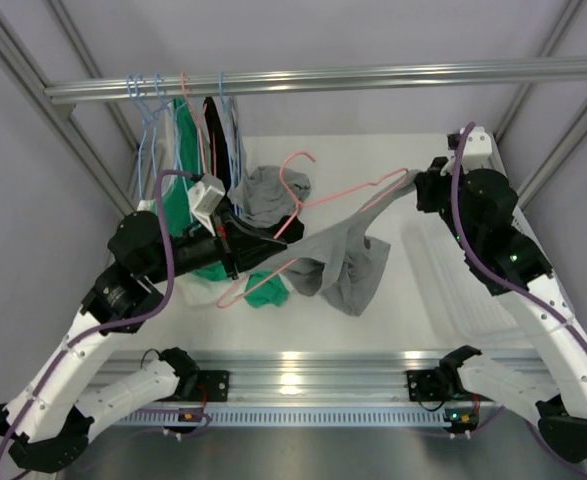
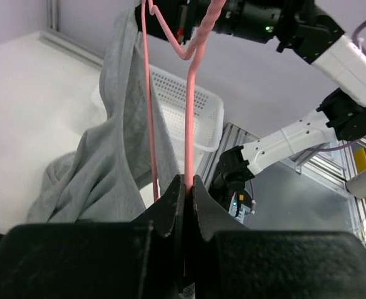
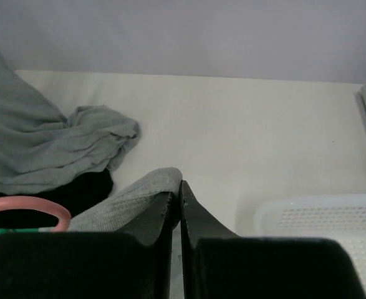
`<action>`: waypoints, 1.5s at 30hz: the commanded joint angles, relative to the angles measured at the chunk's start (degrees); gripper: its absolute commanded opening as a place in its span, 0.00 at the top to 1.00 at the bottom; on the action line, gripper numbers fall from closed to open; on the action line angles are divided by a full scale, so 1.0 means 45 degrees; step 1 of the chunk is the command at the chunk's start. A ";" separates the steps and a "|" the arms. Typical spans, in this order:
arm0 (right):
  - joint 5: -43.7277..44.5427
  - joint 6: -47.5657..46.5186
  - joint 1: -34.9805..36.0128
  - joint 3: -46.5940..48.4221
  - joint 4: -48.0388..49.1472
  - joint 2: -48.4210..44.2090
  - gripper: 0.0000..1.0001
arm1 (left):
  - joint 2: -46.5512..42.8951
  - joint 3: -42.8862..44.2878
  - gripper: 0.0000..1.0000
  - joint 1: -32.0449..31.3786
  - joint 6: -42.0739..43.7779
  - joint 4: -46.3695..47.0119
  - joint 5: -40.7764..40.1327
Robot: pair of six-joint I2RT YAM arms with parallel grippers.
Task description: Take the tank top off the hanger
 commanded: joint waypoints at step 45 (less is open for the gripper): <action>-0.5988 0.3719 0.0766 -0.8338 0.3107 -0.1065 0.98 | -0.4087 -0.4192 1.00 -0.2661 0.0956 0.0836 -0.8429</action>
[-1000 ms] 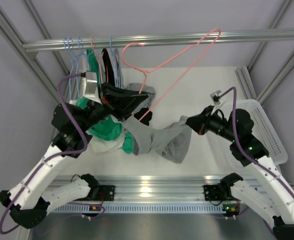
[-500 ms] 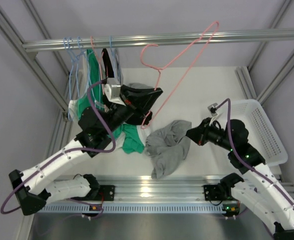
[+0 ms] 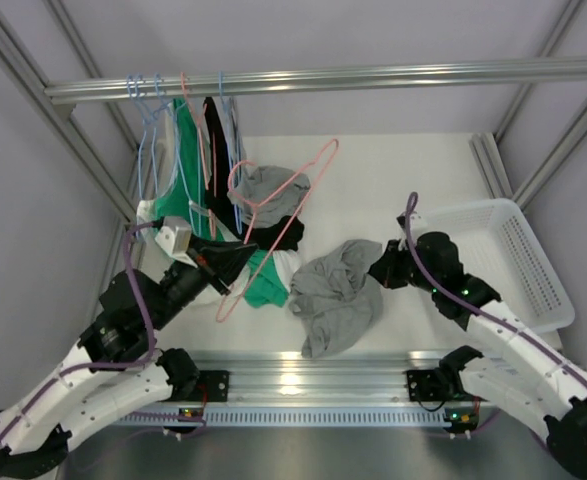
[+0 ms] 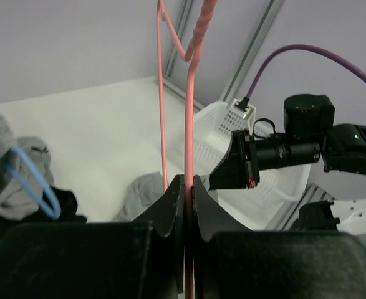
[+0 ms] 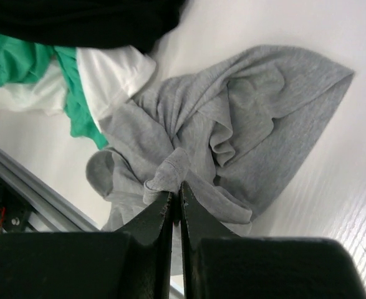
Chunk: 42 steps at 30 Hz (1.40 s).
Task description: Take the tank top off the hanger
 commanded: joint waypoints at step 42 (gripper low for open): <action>0.2886 -0.0998 0.0696 0.1893 -0.0788 0.0169 0.01 | 1.3720 1.5317 1.00 -0.1475 -0.0321 -0.5038 -0.8671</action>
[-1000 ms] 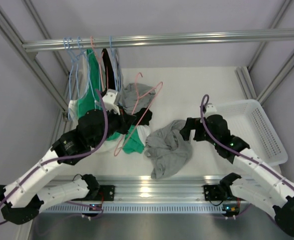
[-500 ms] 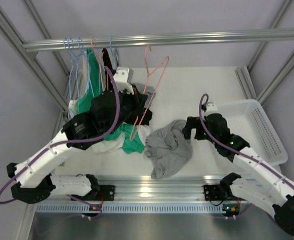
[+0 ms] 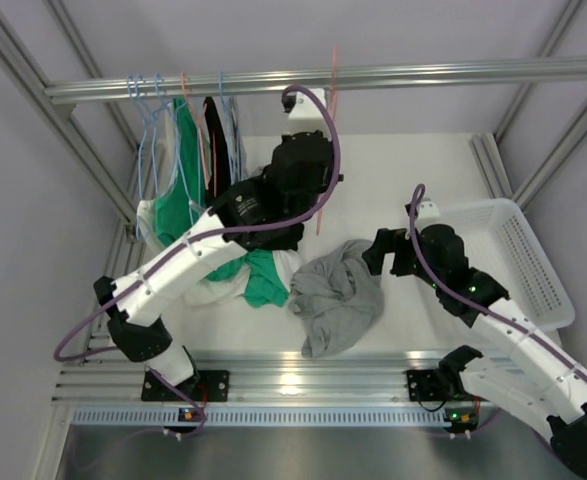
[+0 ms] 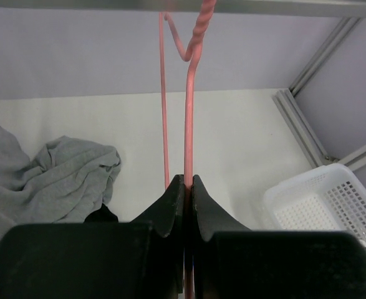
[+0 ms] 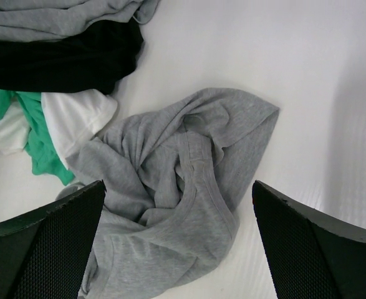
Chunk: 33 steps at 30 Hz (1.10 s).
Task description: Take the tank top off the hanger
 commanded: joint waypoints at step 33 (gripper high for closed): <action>-0.2337 -0.1123 0.0079 0.0044 0.0023 -0.0973 0.01 | 0.0308 -0.2680 0.86 0.2013 -0.3191 0.0680 0.2721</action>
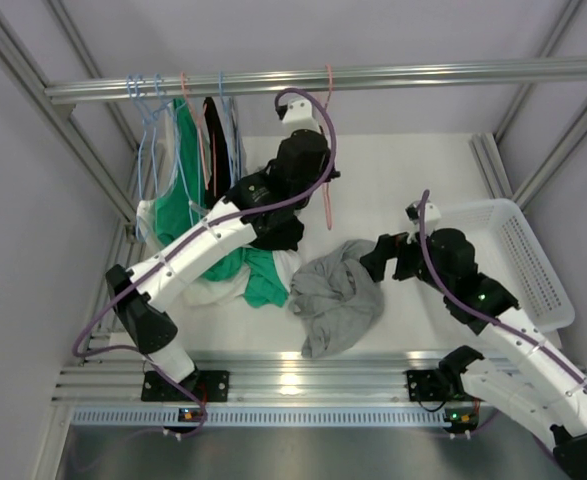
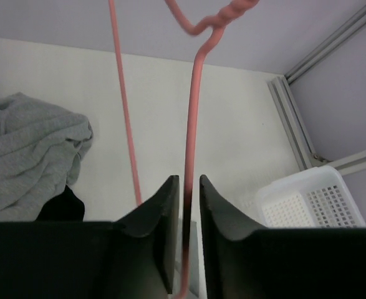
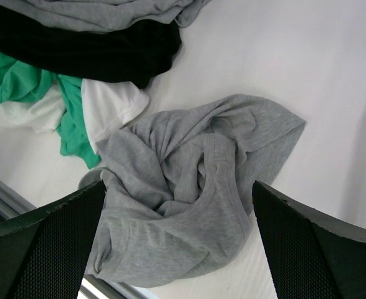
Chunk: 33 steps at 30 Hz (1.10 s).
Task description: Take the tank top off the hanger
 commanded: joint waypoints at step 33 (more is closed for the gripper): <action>0.3882 0.1888 0.4728 -0.0225 0.1395 1.0246 0.00 | -1.5245 -1.0894 0.01 0.0036 0.2507 -0.1393 0.0100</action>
